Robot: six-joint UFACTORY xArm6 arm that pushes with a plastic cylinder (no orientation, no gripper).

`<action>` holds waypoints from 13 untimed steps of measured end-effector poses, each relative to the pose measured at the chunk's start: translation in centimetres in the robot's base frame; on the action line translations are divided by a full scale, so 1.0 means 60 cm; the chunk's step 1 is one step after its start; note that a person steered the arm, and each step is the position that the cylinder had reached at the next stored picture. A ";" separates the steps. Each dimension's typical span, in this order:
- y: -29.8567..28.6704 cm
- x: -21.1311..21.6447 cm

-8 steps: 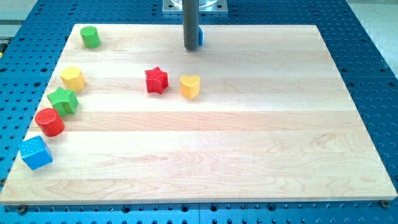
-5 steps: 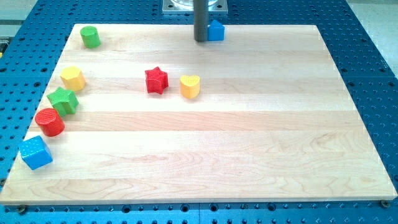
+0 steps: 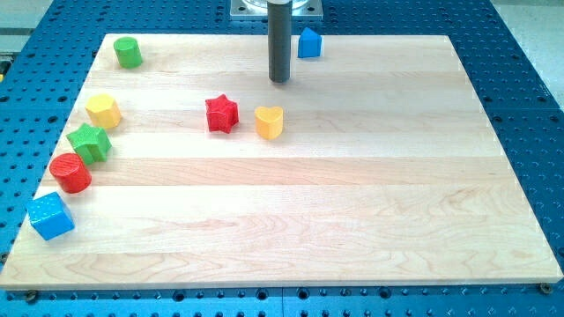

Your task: Place the red circle at the top right of the board

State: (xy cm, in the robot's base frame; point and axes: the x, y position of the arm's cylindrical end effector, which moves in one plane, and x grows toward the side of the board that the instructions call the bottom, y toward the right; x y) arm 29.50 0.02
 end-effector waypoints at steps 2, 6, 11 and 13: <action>-0.001 0.010; -0.263 0.334; -0.368 0.320; -0.262 0.286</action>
State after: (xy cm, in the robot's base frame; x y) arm 46.65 -15.71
